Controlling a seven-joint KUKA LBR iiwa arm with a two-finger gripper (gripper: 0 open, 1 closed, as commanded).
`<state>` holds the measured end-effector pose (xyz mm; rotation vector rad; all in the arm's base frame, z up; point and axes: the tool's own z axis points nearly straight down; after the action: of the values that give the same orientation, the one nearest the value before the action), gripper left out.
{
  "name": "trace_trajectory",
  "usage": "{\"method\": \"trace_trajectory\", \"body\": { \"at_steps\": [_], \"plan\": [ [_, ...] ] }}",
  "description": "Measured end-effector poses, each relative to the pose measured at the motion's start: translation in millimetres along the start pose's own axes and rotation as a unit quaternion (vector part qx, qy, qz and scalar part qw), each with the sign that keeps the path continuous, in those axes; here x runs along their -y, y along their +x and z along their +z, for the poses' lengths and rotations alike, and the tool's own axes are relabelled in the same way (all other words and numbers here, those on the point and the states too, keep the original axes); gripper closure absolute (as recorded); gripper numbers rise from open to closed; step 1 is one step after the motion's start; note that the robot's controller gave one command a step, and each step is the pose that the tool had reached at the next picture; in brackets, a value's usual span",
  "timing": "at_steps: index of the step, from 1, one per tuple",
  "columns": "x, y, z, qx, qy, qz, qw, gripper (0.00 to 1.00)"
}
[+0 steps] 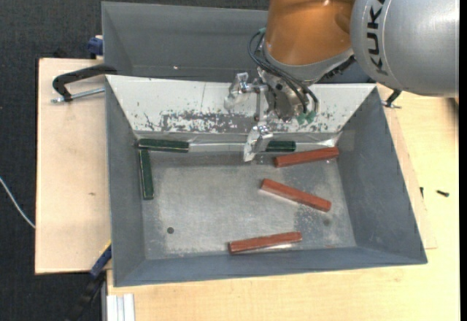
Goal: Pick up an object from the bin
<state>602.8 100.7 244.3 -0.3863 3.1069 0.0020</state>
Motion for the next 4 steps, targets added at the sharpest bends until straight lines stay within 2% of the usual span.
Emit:
{"method": "trace_trajectory", "body": {
  "at_steps": [1,2,3,4],
  "plan": [
    [-0.1,0.8,1.6,-0.0018,-0.001,0.0,1.0,1.0],
    [-0.1,0.8,1.6,-0.0018,-0.001,0.0,1.0,1.0],
    [-6.9,2.8,40.4,-0.0007,0.0,-0.026,0.9997,1.0],
    [-11.3,5.4,56.1,-0.0029,0.0,-0.033,0.9994,1.0]
  ]
}}
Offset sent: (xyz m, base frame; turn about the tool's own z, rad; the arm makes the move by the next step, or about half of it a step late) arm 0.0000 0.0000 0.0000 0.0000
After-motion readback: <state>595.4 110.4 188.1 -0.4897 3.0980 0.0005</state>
